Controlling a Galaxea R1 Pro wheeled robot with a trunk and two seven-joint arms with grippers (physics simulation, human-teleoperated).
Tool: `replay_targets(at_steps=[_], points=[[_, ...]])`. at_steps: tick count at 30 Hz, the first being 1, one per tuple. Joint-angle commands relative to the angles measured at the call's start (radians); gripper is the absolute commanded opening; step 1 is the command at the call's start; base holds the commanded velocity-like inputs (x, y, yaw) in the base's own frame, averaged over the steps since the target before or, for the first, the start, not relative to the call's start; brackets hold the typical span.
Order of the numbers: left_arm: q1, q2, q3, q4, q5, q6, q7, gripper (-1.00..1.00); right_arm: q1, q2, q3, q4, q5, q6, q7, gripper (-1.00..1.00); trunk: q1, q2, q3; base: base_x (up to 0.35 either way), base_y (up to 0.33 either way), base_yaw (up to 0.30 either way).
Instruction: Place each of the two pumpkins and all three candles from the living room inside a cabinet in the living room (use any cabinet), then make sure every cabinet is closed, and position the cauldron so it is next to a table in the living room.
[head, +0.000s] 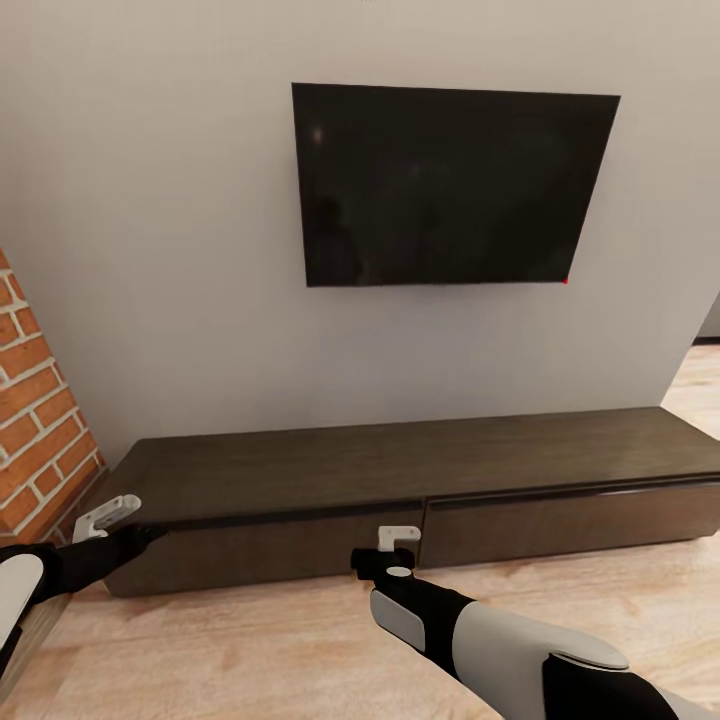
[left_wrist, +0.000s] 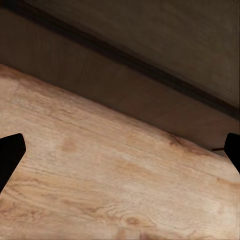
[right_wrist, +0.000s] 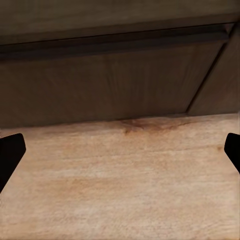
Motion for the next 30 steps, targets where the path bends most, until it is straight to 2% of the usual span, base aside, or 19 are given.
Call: replay_targets(at_steps=[1, 30], points=[[-0.001, 0.000, 0.000, -0.001, 0.010, 0.003, 0.010, 1.00, -0.001, 0.000, 0.008, -0.001, -0.011, -0.007, -0.004, 1.00, -0.004, 0.007, 0.002, 0.000, 0.000, 0.000], [-0.001, -0.001, -0.003, -0.001, 0.009, 0.003, 0.010, 1.00, -0.001, 0.000, 0.009, 0.009, -0.011, -0.009, 0.001, 1.00, -0.115, 0.210, 0.093, 0.000, 0.000, 0.000]])
